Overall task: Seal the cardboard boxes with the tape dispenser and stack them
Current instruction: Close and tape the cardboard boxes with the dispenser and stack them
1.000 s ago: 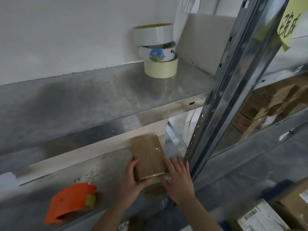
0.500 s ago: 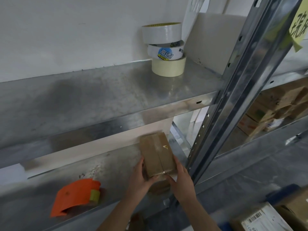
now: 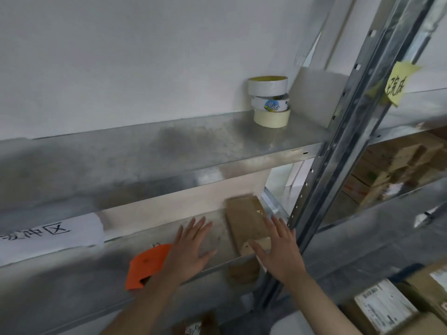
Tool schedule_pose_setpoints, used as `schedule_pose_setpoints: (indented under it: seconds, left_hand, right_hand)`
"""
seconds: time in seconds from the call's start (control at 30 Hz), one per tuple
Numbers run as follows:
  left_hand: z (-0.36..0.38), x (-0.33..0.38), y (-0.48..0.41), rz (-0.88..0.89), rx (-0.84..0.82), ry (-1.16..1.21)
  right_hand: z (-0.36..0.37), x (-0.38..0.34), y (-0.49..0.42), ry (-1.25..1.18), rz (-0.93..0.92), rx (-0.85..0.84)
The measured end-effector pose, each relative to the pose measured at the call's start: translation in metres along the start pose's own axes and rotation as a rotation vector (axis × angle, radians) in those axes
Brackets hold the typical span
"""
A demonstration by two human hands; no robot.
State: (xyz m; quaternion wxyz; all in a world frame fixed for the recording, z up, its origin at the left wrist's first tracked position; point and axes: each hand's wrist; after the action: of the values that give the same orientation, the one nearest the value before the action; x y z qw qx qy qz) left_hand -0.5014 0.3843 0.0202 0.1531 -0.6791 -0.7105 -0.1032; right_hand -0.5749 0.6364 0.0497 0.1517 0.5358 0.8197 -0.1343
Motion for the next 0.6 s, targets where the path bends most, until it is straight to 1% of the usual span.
schedule_pose_setpoints:
  seconds: [0.13, 0.3, 0.43, 0.6]
  left_hand:
    - [-0.040, -0.028, 0.045, 0.006, 0.052, -0.094]
    - [-0.093, -0.083, 0.133, -0.032, 0.113, -0.056]
    - [-0.127, -0.148, 0.213, -0.098, 0.158, -0.041]
    - [-0.160, -0.223, 0.313, -0.193, 0.161, -0.006]
  right_hand:
    - [-0.002, -0.048, 0.025, 0.008, -0.052, 0.016]
    - [0.026, -0.150, 0.078, -0.085, -0.140, 0.036]
    - [0.064, -0.240, 0.118, -0.161, -0.208, -0.004]
    - [0.109, -0.343, 0.158, -0.120, -0.331, -0.073]
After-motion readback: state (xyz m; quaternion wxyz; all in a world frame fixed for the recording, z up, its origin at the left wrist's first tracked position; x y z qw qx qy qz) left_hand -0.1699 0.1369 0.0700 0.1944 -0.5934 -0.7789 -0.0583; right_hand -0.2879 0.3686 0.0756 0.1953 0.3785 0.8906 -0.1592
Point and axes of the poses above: each hand's wrist, its own y-axis away from the middle knuckle, its own z-axis out of the palm, x = y × z, and after that the axes turned 2 degrees about y, right-handed
